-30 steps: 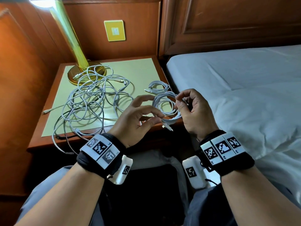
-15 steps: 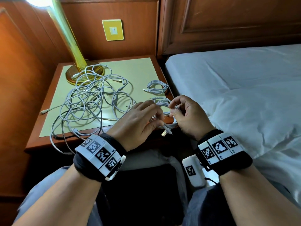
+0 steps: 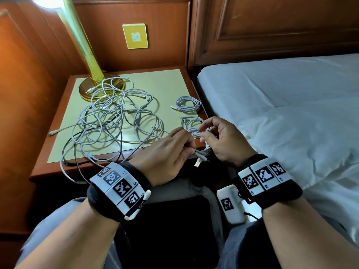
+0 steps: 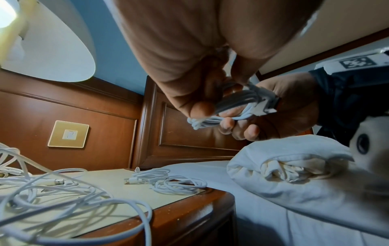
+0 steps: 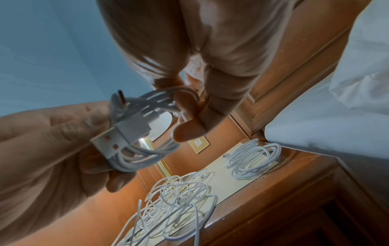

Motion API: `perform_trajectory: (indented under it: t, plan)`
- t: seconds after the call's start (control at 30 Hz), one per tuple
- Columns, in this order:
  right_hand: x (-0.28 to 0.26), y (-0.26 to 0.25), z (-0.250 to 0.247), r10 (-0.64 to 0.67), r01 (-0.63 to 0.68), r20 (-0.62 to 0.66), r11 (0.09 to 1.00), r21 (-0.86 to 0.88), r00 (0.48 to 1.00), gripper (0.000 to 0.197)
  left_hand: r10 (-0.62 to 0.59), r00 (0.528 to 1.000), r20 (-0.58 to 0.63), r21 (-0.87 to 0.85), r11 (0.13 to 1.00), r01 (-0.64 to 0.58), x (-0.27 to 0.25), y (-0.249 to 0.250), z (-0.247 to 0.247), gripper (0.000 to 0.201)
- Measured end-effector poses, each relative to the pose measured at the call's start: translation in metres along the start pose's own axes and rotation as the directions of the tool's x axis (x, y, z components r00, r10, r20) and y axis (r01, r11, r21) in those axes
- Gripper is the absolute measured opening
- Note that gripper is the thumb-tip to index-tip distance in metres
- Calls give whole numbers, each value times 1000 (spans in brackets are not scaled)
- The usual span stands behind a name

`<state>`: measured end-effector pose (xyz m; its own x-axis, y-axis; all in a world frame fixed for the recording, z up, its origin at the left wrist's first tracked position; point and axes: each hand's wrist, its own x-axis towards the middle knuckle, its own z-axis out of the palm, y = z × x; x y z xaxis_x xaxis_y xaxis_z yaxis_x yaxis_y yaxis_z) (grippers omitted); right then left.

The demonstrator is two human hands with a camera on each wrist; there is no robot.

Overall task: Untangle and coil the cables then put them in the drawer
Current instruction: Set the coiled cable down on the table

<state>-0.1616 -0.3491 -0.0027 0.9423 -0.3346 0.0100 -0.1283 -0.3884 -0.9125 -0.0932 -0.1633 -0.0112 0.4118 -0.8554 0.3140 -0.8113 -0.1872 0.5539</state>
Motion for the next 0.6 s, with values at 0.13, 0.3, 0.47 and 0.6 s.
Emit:
perform_trajectory:
  t: [0.13, 0.3, 0.47, 0.6]
  plan:
    - [0, -1, 0, 69, -73, 63, 995, 64, 996, 9, -50, 998, -49, -30, 998, 48, -1, 1, 0, 15]
    - [-1, 2, 0, 114, -122, 123, 990, 64, 986, 11, -33, 999, -36, 13, 999, 33, 0, 6, -4, 26]
    - [-1, 3, -3, 140, -158, 168, 983, 97, 976, 11, 28, 999, -20, 74, 997, -27, 2, 7, -7, 18]
    - [-3, -2, -2, 131, -158, 177, 976, 148, 975, 14, 18, 995, -95, 48, 999, -14, 2, 7, -5, 12]
